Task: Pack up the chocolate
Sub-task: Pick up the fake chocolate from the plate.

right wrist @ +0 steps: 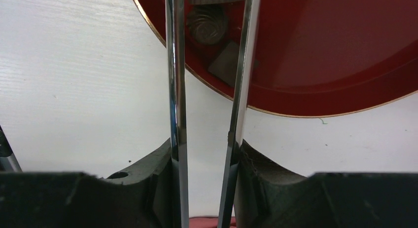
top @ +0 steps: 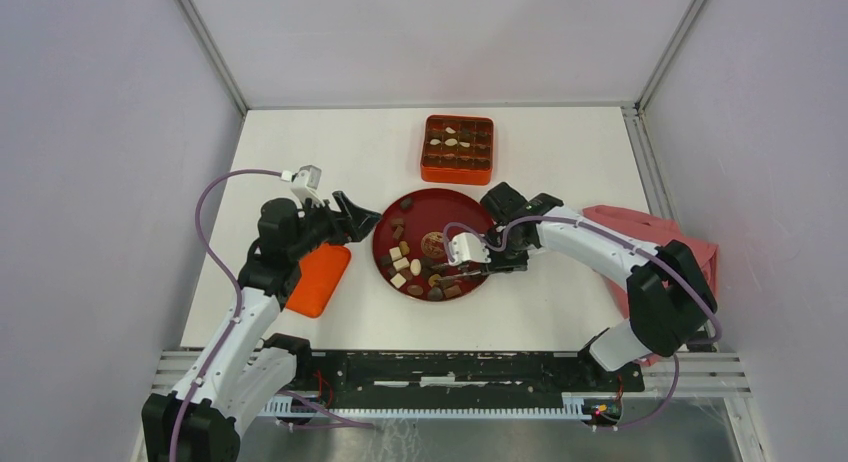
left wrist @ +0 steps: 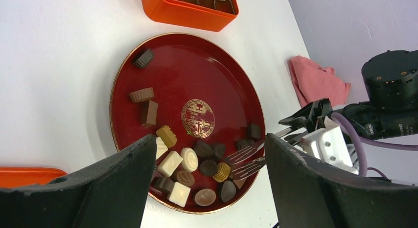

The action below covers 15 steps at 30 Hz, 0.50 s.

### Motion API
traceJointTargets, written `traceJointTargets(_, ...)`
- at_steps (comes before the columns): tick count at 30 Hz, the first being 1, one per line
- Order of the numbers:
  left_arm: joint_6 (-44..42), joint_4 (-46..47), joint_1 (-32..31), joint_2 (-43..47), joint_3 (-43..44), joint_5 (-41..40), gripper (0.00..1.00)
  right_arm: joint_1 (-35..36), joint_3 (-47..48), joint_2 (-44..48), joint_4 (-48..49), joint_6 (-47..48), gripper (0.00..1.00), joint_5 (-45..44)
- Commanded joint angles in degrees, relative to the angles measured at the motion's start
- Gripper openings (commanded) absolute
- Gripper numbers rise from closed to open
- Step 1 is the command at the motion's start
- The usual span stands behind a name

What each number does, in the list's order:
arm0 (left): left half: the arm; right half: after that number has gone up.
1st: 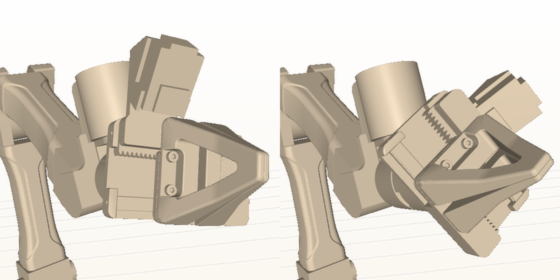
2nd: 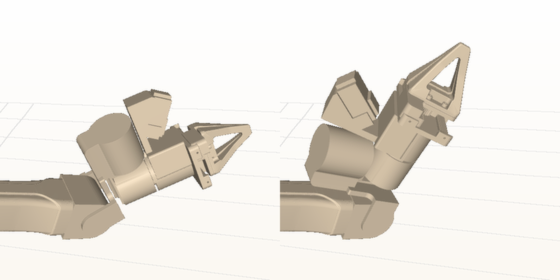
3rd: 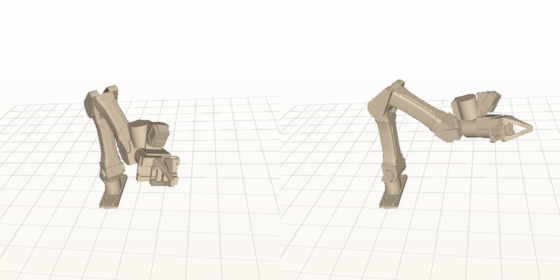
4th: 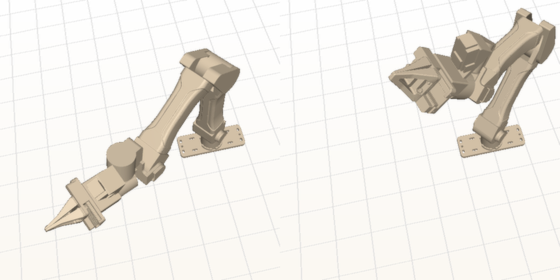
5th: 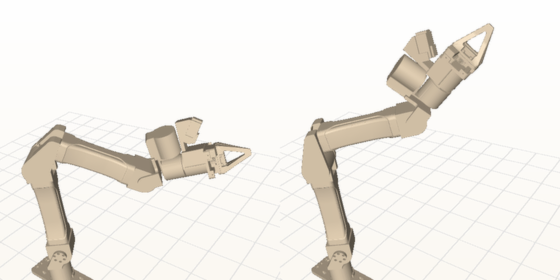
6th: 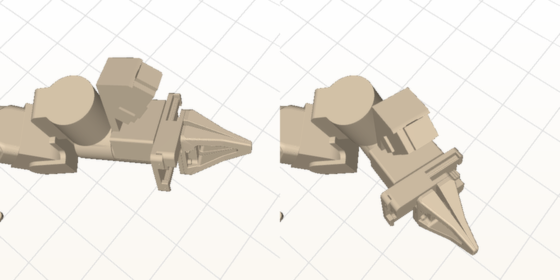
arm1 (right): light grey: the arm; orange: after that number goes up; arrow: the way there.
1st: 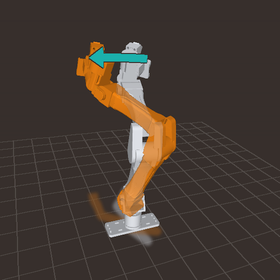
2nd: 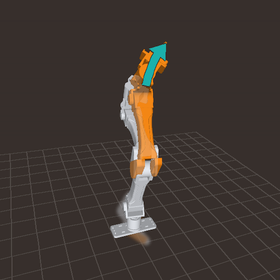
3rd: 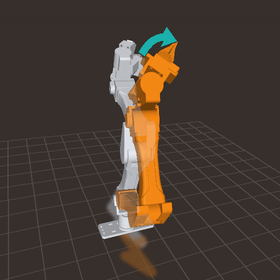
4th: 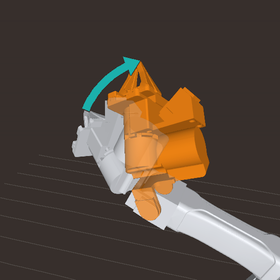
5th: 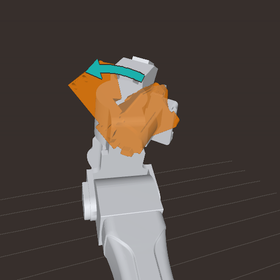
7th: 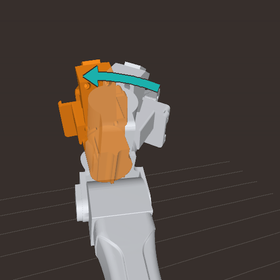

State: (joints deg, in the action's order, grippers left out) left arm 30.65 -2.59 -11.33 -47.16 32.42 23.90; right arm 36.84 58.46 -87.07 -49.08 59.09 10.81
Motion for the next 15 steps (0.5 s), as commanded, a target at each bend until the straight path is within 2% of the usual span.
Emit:
traceJointTargets(1, 1.89, 2.40, 0.16, 0.82, -0.77, -0.17, 0.86, 0.53, 4.51, -0.64, -0.81, 1.01, 0.42, -0.34)
traceJointTargets(15, 1.86, 2.41, 0.16, 1.43, -1.19, -0.18, 0.86, 2.74, 6.67, -4.13, -3.01, 2.50, 0.43, -1.24)
